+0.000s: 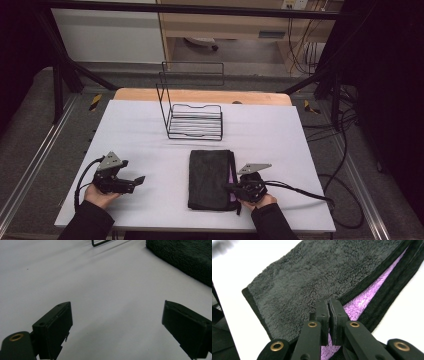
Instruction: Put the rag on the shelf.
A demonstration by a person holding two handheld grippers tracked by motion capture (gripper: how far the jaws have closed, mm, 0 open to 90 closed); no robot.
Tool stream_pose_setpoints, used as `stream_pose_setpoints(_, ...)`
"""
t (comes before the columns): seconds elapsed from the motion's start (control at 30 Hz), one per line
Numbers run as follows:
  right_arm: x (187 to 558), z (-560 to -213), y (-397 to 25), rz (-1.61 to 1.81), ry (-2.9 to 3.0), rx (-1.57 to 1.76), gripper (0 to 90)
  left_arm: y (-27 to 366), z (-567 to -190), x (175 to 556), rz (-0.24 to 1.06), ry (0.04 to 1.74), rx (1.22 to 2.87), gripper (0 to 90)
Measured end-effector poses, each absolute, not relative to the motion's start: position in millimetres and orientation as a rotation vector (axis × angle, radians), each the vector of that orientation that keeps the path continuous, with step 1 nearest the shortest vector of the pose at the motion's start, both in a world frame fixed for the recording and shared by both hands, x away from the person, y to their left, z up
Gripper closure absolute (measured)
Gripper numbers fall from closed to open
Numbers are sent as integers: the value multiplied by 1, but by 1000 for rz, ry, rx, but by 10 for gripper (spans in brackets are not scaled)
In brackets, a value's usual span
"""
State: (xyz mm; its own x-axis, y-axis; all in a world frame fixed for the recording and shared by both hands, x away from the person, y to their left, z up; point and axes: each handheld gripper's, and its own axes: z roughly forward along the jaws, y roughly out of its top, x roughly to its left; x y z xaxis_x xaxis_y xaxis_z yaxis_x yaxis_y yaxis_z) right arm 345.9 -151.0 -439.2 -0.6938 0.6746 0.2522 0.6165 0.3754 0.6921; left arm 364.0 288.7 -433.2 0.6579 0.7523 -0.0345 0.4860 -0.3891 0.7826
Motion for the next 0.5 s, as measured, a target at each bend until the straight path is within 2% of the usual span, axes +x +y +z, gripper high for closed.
stream_pose_setpoints(0.17, 344, -423, -165, 1269, 2479, 1205, 873, 289, -433, 364, 418, 958, 2065, 96)
stream_pose_setpoints(0.4, 347, -425, -174, 1153, 2481, 1223, 871, 288, -433, 364, 406, 966, 2059, 96)
stream_pose_setpoints(0.5, 349, -434, -171, 1083, 2516, 1237, 821, 283, -431, 362, 402, 974, 2057, 97)
